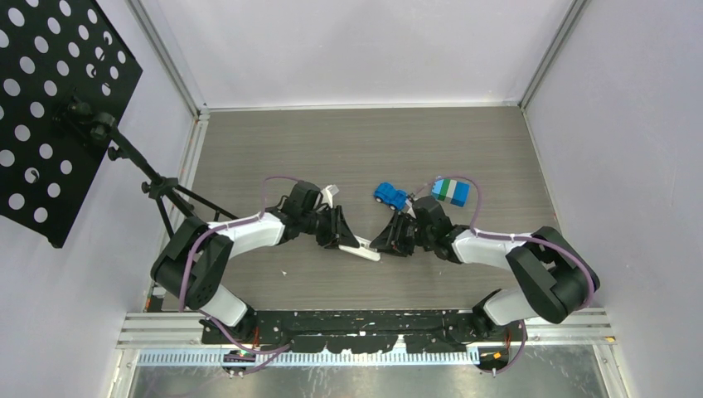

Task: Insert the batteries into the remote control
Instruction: Remove the battery cover from the remote control.

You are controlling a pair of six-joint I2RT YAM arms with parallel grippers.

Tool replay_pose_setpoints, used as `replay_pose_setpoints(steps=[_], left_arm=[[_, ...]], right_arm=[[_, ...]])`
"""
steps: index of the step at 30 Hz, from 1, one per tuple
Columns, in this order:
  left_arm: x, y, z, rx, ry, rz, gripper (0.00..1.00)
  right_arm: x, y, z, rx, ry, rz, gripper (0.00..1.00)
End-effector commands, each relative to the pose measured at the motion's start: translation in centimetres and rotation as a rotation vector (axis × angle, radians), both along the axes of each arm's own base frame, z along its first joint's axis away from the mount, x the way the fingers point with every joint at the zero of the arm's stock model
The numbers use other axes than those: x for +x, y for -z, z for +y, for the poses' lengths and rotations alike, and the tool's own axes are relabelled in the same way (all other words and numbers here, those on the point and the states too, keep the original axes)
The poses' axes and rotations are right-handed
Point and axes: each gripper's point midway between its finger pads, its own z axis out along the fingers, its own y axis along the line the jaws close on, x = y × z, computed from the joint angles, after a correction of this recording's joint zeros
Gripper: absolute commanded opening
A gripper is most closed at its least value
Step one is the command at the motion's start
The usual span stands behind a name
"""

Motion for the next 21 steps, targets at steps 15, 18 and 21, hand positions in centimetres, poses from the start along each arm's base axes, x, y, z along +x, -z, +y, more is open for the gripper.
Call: replay_pose_setpoints(steps=[15, 18, 21], left_arm=[[-1.4, 2.5, 0.2, 0.182, 0.068, -0.018, 0.00], [-1.2, 3.0, 0.9, 0.238, 0.053, -0.030, 0.00], [-0.9, 3.4, 1.5, 0.285, 0.039, -0.043, 0.00]], right_arm=[[1.9, -6.7, 3.6, 0.413, 0.029, -0.222, 0.32], [2.1, -8.3, 3.8, 0.445, 0.014, -0.280, 0.29], [2.1, -9.1, 3.5, 0.434, 0.010, -0.316, 0.28]])
